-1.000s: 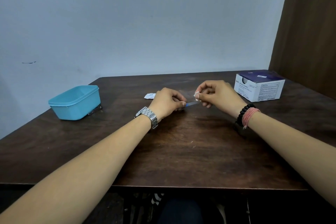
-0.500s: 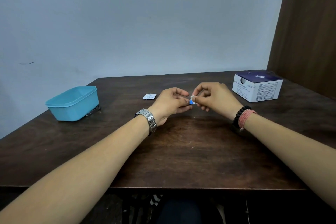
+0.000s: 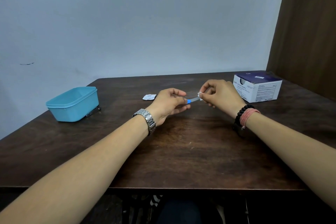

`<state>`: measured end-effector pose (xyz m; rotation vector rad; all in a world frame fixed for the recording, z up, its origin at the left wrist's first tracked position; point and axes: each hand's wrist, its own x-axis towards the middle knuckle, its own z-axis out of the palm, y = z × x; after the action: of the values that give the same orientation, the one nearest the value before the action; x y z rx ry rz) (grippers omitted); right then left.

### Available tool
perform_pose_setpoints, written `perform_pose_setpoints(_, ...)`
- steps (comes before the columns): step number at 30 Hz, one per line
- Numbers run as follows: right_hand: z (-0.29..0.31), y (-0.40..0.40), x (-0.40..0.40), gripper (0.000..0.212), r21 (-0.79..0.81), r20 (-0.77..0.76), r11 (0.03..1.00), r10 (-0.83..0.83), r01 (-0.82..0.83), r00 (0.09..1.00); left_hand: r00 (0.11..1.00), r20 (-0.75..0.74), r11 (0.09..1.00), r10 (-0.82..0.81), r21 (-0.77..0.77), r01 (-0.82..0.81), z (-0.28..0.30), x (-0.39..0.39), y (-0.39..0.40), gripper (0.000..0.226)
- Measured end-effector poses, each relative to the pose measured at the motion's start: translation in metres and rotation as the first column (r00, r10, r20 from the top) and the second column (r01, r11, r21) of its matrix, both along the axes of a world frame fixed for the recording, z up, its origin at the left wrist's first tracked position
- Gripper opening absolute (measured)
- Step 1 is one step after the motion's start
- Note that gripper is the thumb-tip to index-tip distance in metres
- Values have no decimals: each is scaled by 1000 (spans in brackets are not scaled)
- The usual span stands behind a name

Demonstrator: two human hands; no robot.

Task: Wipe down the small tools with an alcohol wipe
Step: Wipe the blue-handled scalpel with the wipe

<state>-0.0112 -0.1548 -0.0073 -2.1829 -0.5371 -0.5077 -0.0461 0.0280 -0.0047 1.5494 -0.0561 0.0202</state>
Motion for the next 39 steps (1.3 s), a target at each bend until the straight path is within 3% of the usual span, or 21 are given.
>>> perform_pose_setpoints(4, 5, -1, -4, 8, 33, 18, 999, 40, -41, 999, 996, 34, 982, 87, 167, -91, -1, 4, 3, 15)
perform_pose_setpoints(8, 4, 12, -16, 5, -20, -5, 982, 185, -185, 983, 997, 64, 979, 47, 193, -59, -4, 3, 1, 17)
perform_pose_setpoints(19, 3, -5, 1, 11, 21, 12, 999, -49, 48, 999, 997, 74, 977, -4, 212, -12, -3, 3, 2, 15)
perform_pose_setpoints(23, 8, -5, -5, 8, 57, 24, 998, 34, -35, 999, 997, 78, 970, 15, 239, -33, -4, 4, 4, 14)
perform_pose_setpoints(27, 4, 9, -13, 5, -62, 35, 987, 152, -150, 988, 996, 87, 971, -17, 239, -4, -5, 5, 3, 15)
perform_pose_setpoints(39, 10, -13, 2, 10, 25, 72, 998, -65, 63, 995, 995, 97, 972, -3, 235, -20, -3, 3, 4, 14)
